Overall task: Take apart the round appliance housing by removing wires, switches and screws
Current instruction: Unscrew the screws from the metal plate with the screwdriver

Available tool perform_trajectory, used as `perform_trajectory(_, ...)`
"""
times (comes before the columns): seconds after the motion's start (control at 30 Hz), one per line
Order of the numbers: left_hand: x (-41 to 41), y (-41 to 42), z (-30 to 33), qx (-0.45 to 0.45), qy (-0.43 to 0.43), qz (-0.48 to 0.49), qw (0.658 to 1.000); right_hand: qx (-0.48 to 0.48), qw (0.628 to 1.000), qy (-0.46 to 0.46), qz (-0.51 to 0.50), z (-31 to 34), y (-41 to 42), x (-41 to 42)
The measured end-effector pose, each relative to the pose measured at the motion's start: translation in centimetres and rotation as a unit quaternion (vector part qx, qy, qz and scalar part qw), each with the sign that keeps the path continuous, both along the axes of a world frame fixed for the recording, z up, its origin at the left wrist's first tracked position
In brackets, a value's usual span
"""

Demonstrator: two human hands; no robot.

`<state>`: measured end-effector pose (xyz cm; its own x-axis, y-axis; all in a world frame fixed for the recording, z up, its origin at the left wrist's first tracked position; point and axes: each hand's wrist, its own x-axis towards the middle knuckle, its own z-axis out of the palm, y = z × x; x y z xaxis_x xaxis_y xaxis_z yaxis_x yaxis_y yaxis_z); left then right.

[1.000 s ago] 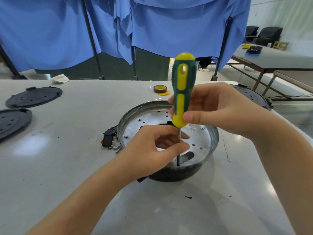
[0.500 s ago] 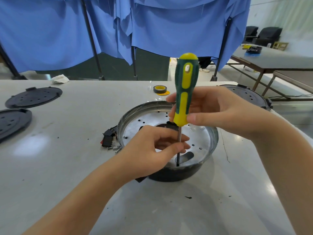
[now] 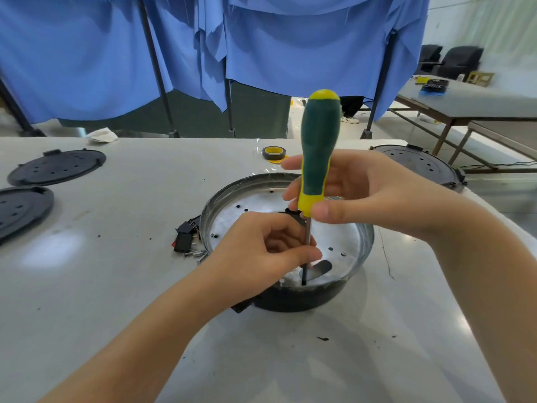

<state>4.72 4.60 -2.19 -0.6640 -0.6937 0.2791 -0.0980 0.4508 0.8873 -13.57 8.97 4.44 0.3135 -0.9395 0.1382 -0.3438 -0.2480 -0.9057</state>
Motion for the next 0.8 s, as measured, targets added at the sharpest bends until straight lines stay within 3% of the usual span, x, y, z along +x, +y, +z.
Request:
perform_trajectory(0.1,-0.09,-0.07,0.0,-0.009,-0.004,0.009,1.0,-0.034,0.999,0.003,-0.037,-0.15,-0.26,0.24)
perform_trajectory(0.27,0.18,0.06,-0.07,-0.011,-0.032,-0.031,0.999,0.022,0.999,-0.027,0.032,0.25,0.25,-0.37)
perform_trajectory(0.43,-0.04,0.0,0.1,-0.016,-0.017,0.02,1.0,-0.019,0.999,-0.017,-0.025,-0.03,-0.14,0.18)
perform_trajectory(0.63,0.08,0.2,0.0,-0.016,-0.027,-0.016,0.999,0.02,0.998,-0.041,0.036,0.34,0.43,-0.24)
perform_trajectory(0.8,-0.11,0.1,0.16,-0.005,-0.012,0.011,1.0,-0.006,0.999,-0.028,-0.013,0.08,-0.01,0.13)
